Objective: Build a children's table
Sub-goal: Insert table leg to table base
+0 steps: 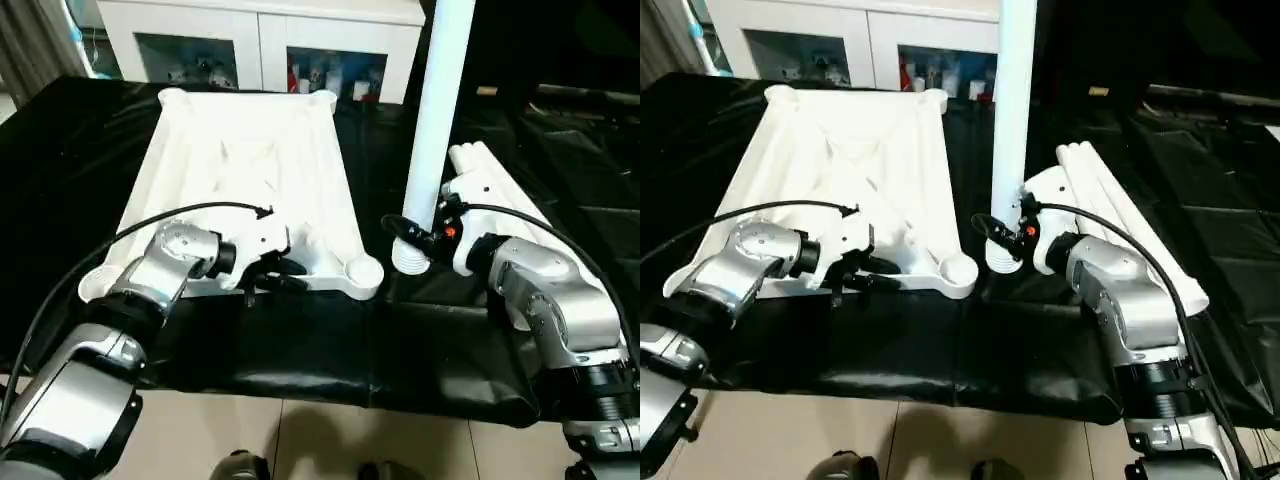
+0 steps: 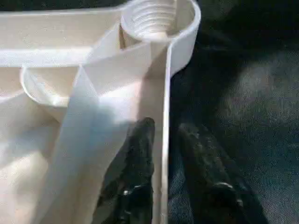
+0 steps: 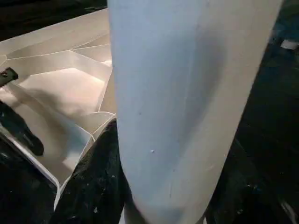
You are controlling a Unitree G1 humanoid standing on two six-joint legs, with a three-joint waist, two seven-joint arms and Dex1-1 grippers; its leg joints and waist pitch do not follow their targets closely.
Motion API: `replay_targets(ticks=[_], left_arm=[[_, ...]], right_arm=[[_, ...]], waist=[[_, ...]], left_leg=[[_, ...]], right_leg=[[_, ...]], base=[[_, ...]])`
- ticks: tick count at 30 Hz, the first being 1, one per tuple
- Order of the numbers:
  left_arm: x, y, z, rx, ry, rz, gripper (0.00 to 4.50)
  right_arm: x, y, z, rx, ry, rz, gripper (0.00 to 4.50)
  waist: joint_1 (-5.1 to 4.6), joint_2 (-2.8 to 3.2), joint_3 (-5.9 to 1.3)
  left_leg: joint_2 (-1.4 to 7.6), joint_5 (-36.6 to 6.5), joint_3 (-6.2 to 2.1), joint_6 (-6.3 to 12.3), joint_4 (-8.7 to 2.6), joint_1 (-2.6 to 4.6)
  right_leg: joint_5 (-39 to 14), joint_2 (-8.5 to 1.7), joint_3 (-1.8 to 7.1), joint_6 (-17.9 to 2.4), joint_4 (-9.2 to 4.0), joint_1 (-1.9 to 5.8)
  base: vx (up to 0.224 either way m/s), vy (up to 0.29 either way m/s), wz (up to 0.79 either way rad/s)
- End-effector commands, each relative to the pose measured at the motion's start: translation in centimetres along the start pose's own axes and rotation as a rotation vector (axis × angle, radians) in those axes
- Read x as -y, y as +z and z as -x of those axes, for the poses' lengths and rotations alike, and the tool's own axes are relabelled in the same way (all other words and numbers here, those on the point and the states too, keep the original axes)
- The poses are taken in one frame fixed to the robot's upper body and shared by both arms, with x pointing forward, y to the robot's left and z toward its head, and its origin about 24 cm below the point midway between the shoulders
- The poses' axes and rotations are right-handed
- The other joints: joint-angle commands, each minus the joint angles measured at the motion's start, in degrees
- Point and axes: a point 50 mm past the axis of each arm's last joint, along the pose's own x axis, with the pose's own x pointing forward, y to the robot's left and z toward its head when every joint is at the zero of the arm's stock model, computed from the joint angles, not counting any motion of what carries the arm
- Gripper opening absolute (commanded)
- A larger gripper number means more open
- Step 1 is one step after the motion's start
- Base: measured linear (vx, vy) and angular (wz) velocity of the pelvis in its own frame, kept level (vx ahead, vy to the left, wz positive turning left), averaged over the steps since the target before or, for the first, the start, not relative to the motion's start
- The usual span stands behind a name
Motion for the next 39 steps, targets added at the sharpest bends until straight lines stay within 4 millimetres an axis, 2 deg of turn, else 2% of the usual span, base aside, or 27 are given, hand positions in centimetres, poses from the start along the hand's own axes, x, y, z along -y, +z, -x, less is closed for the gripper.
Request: replay_targets(ticks=[1,4,7,8,9,12,13,15,18,20,21,22,25,26,27,28,29,31,32,34,39], left_arm=[[-0.5,0.4,0.2,-0.018,0.009,-0.029,0.73],[-0.6,0.3,0.5,-0.038,0.003,-0.036,0.41],[-0.6,0.1,0.6,-0.049,-0.001,-0.042,0.36],[-0.6,0.1,0.6,-0.049,-0.001,-0.042,0.03],[-0.6,0.1,0.6,-0.05,-0.004,-0.044,0.01],[-0.6,0.0,0.5,-0.049,-0.005,-0.044,0.0],[-0.3,-0.2,0.3,-0.055,-0.02,-0.042,0.0],[0.1,-0.5,-0.1,-0.065,-0.043,-0.037,0.0],[1.0,-1.0,-1.0,-0.087,-0.073,-0.019,0.0],[1.5,-1.0,-1.6,-0.085,-0.071,-0.002,0.0],[2.1,-0.8,-2.5,-0.054,-0.059,0.018,0.0],[2.1,-0.8,-2.6,-0.049,-0.058,0.021,0.0],[2.4,-0.6,-3.1,-0.029,-0.047,0.036,0.0],[2.5,-0.5,-3.3,-0.028,-0.036,0.043,0.0],[2.5,-0.4,-3.4,-0.024,-0.023,0.052,0.0],[2.6,-0.3,-3.5,-0.016,-0.017,0.051,0.0],[2.6,-0.2,-3.5,-0.008,-0.018,0.047,0.0],[2.7,-0.1,-3.5,-0.006,-0.02,0.044,0.0],[2.7,0.0,-3.4,-0.006,-0.02,0.037,0.0],[2.7,0.0,-3.1,-0.003,-0.018,0.018,0.0],[3.0,0.3,-2.7,0.017,-0.019,0.013,0.0]], right_arm=[[0.1,0.5,0.4,0.008,-0.004,0.018,1.86],[0.0,0.4,0.4,0.008,-0.001,0.019,1.86],[0.0,0.5,0.3,0.01,-0.001,0.019,1.86],[0.0,0.5,0.3,0.01,-0.001,0.019,1.86],[0.0,0.6,0.3,0.013,0.002,0.014,1.86],[-0.2,0.9,0.1,0.031,0.022,-0.041,1.86],[-0.4,1.2,-0.1,0.05,0.047,-0.109,1.86],[-0.7,1.6,-0.3,0.061,0.092,-0.176,1.85],[-1.2,1.8,-0.5,0.041,0.149,-0.195,1.85],[-1.3,1.9,-0.8,0.042,0.154,-0.199,1.85],[-1.3,2.0,-1.1,0.041,0.155,-0.191,1.85],[-1.3,2.0,-1.1,0.041,0.155,-0.19,1.85],[-1.3,2.0,-1.4,0.036,0.156,-0.185,1.85],[-1.3,1.9,-1.6,0.029,0.16,-0.187,1.85],[-1.3,1.8,-1.7,0.018,0.17,-0.197,1.85],[-1.4,1.7,-1.8,0.003,0.181,-0.2,1.85],[-1.4,1.6,-1.9,-0.01,0.19,-0.199,1.85],[-1.5,1.5,-1.9,-0.025,0.197,-0.193,1.85],[-1.6,1.3,-1.9,-0.047,0.207,-0.177,1.85],[-1.5,1.2,-1.8,-0.06,0.213,-0.174,1.85],[-1.0,0.6,-2.0,-0.076,0.193,-0.143,1.85]], waist=[[0.07,0.95,-4.73],[0.03,0.91,-4.62],[0.04,0.94,-4.59],[0.01,0.89,-4.61],[0.01,0.82,-4.56],[0.02,0.77,-4.5],[-0.14,0.68,-4.52],[-0.24,0.74,-4.51],[-0.15,0.74,-4.39],[-0.11,0.61,-4.32],[-0.08,0.33,-4.15],[-0.06,0.4,-4.12],[-0.01,0.53,-3.82],[-0.11,0.03,-3.77],[-0.05,0.15,-3.8],[-0.13,0.19,-3.81],[-0.18,-0.1,-3.8],[-0.17,0.05,-3.78],[-0.14,-0.22,-3.82],[-0.18,-0.22,-3.85],[-0.18,-0.28,-4.02]], left_leg=[[2.24,-19.95,-1.84,-2.38,-5.24,2.84],[2.23,-20.39,-1.84,-2.38,-5.29,2.85],[2.27,-20.63,-1.9,-2.45,-5.33,2.84],[2.25,-21.02,-1.88,-2.53,-5.31,2.91],[2.23,-21.17,-1.88,-2.49,-5.33,2.9],[2.24,-21.25,-1.93,-2.44,-5.37,2.86],[2.2,-21.09,-2.0,-2.28,-5.41,2.71],[2.22,-20.91,-1.95,-1.97,-5.37,2.81],[2.32,-19.93,-1.86,-1.95,-5.45,2.84],[2.38,-19.57,-1.85,-1.93,-5.5,2.95],[2.48,-19.54,-1.68,-1.79,-5.59,3.2],[2.44,-19.47,-1.77,-1.84,-5.59,3.12],[2.45,-22.19,-1.93,-2.57,-5.98,3.72],[2.45,-22.32,-1.84,-2.51,-6.04,3.75],[2.44,-22.01,-1.96,-2.52,-6.12,3.74],[2.45,-21.81,-2.02,-2.51,-6.15,3.66],[2.42,-21.59,-2.0,-2.28,-6.14,3.62],[2.41,-21.21,-2.0,-2.04,-6.19,3.52],[2.38,-20.45,-1.96,-1.69,-6.21,3.44],[2.38,-19.89,-1.95,-1.48,-6.26,3.32],[2.33,-17.26,-1.72,-0.8,-6.13,3.14]], right_leg=[[-14.37,-3.18,1.53,-13.26,-4.44,2.55],[-15.09,-3.18,1.51,-13.24,-4.53,2.48],[-15.25,-3.2,1.51,-13.28,-4.52,2.47],[-15.77,-3.2,1.5,-13.14,-4.57,2.45],[-16.21,-3.21,1.52,-13.0,-4.66,2.4],[-16.7,-3.28,1.54,-12.92,-4.66,2.44],[-16.47,-3.26,1.51,-13.06,-4.59,2.62],[-16.0,-3.25,1.54,-13.4,-4.64,2.5],[-15.37,-3.26,1.58,-13.71,-4.49,2.5],[-15.37,-3.35,1.63,-13.73,-4.51,2.53],[-15.8,-3.27,1.71,-13.68,-4.71,2.31],[-16.07,-3.42,1.68,-13.77,-4.61,2.45],[-20.42,-3.39,1.63,-12.37,-5.26,2.22],[-20.87,-3.33,1.63,-12.03,-5.4,2.19],[-21.26,-3.44,1.66,-11.67,-5.42,2.27],[-21.16,-3.46,1.66,-11.61,-5.38,2.33],[-21.3,-3.47,1.66,-11.46,-5.42,2.31],[-21.47,-3.52,1.69,-11.21,-5.53,2.32],[-21.37,-3.5,1.71,-10.81,-5.54,2.38],[-21.73,-3.6,1.75,-10.4,-5.58,2.39],[-19.03,-3.54,1.77,-11.05,-5.43,2.53]], base=[[0.0,0.0,0.0],[0.0,0.0,0.0],[0.0,0.0,0.0],[0.0,0.0,0.0],[0.0,0.0,0.0],[0.0,0.0,0.0],[0.0,0.0,0.0],[0.0,0.0,0.0],[0.0,0.0,0.0],[0.0,0.0,0.0],[0.0,0.0,0.0],[0.0,0.0,0.0],[0.0,0.0,0.0],[0.0,0.0,0.0],[0.0,0.0,0.0],[0.0,0.0,0.0],[0.0,0.0,0.0],[0.0,0.0,0.0],[0.0,0.0,0.0],[0.0,0.0,0.0],[0.0,0.0,0.0]])
